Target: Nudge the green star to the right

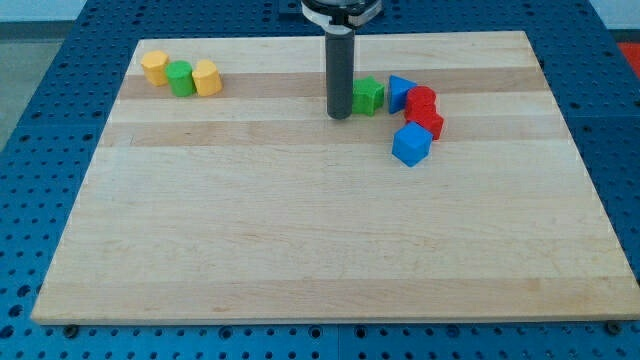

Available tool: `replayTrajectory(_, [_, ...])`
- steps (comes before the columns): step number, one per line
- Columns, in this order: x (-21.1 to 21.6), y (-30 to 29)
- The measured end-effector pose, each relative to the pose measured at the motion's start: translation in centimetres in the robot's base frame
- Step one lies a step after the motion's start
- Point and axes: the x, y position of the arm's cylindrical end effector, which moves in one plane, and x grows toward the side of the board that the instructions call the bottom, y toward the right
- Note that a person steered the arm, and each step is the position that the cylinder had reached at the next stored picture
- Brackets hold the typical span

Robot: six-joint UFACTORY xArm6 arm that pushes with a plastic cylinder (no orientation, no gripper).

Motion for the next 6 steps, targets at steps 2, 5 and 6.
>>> replayTrajectory(2, [-0.5, 0.3])
replayTrajectory(5, [-1.4, 0.3])
replayTrajectory(6, [-1.4, 0.3])
